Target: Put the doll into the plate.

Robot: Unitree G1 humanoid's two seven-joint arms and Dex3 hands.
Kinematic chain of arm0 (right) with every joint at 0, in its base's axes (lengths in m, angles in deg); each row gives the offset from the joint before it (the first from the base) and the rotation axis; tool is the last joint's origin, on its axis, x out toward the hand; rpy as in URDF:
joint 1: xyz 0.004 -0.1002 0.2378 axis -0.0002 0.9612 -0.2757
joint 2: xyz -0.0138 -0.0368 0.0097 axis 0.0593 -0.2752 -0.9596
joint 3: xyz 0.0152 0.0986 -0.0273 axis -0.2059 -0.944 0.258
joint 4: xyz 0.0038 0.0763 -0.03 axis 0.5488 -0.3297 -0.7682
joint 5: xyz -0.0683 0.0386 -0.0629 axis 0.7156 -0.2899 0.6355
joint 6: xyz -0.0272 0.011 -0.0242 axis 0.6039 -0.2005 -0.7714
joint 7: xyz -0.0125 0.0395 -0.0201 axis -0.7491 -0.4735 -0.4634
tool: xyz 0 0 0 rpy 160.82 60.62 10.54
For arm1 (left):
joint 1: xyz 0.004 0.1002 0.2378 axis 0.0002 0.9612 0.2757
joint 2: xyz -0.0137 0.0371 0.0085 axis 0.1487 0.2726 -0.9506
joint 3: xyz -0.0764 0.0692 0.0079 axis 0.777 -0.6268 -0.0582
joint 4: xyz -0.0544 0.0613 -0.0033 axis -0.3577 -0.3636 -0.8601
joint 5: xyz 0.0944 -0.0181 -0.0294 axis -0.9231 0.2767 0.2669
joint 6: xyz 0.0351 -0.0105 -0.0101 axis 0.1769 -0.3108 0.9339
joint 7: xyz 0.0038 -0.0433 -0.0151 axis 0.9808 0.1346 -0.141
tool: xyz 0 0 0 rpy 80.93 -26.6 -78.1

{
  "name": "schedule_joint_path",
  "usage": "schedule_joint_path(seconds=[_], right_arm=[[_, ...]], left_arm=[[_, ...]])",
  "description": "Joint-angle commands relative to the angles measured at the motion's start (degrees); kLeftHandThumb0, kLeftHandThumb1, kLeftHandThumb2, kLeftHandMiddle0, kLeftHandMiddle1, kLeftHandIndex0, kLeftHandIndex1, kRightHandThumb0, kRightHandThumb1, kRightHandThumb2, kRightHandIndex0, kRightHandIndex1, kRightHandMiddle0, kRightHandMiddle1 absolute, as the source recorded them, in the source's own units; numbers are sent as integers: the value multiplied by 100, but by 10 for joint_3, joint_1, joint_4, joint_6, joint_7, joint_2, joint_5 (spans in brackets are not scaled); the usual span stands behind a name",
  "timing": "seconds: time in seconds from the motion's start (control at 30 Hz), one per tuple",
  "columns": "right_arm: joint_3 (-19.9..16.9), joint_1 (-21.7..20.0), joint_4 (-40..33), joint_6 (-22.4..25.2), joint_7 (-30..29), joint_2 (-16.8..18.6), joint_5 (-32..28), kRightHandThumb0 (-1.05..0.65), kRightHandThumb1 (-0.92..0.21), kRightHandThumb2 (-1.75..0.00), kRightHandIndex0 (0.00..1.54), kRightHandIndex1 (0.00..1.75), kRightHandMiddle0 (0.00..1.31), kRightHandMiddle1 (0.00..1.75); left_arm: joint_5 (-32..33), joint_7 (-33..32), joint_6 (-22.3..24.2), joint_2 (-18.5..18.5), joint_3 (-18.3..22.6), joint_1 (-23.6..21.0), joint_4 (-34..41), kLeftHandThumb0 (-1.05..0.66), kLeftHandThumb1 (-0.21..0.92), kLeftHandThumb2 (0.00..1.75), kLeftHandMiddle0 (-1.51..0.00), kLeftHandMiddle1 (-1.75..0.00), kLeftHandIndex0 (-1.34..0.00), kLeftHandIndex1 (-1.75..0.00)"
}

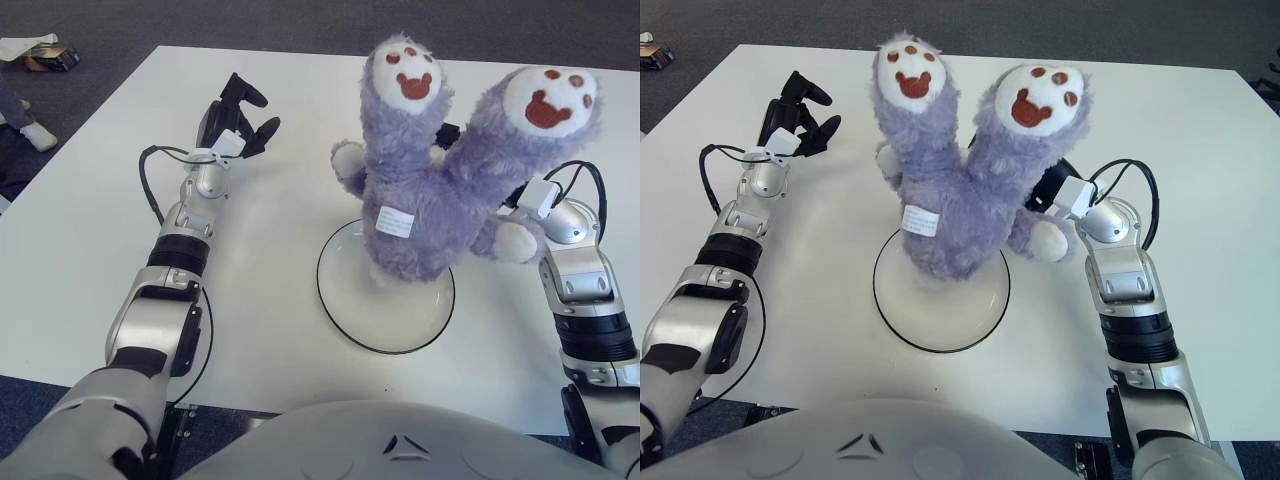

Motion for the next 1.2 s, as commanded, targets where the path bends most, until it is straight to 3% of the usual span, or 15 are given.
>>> schedule_joint_path(seconds=[0.0,0.3,0.43,0.6,0.63,0.77,0.8,0.87,0.9,0.97,1.03,1.1,1.13,1.17], right_arm=[[-6,7,-18,15,9,-11,-16,0,-3,-163,86,166,60,175],[-6,25,-36,26,34,-23,-34,0,-3,-162,86,166,59,175],[-4,31,-62,76,50,-31,-53,0,3,-168,88,172,66,170],[-5,35,-78,97,53,-38,-50,-1,1,-164,86,174,70,160],[-8,41,-81,90,55,-43,-46,-1,-1,-161,84,174,70,157],[-15,56,-68,45,61,-61,-33,-1,-28,-134,55,174,51,170],[-16,57,-63,32,64,-65,-29,-15,-31,-126,49,172,41,165],[-13,56,-55,16,72,-73,-27,-50,-42,-97,35,163,17,150],[-10,53,-48,5,84,-81,-29,-56,-46,-92,30,151,13,144],[-5,48,-36,-12,101,-91,-34,-74,-60,-70,19,102,5,123],[-2,42,-21,-28,115,-96,-39,-81,-67,-59,15,81,3,113],[1,36,-5,-44,129,-100,-44,-86,-74,-49,12,63,1,100],[2,34,1,-51,134,-102,-46,-86,-74,-49,12,63,1,100],[3,30,15,-64,140,-105,-43,-89,-79,-42,10,51,1,91]], left_arm=[[-9,-9,2,4,-4,-10,-3,-35,92,51,-73,-175,-20,-175],[-20,-19,4,1,-7,-10,1,-35,92,51,-72,-175,-20,-175],[-26,-20,9,1,-10,-13,0,-35,92,51,-73,-175,-20,-175],[-33,-25,12,1,-13,-14,1,-35,92,51,-70,-175,-20,-175],[-35,-28,13,1,-14,-14,1,-35,92,51,-70,-175,-20,-175],[-39,-33,12,1,-17,-15,0,-35,92,51,-69,-175,-20,-175],[-39,-34,12,1,-17,-15,0,-35,92,51,-69,-175,-20,-175],[-41,-36,11,1,-18,-15,-1,-35,92,51,-69,-175,-20,-175],[-41,-37,11,1,-19,-15,-1,-35,92,51,-69,-175,-20,-175],[-42,-38,11,0,-19,-15,-1,-35,92,51,-70,-175,-20,-175],[-42,-38,12,-1,-19,-15,0,-35,92,51,-71,-175,-20,-175],[-42,-37,14,-2,-19,-15,0,-18,76,75,-51,-175,-24,-175],[-42,-37,15,-3,-19,-15,0,-18,76,75,-51,-175,-24,-175],[-42,-37,15,-3,-18,-15,1,-10,67,88,-42,-175,-27,-175]])
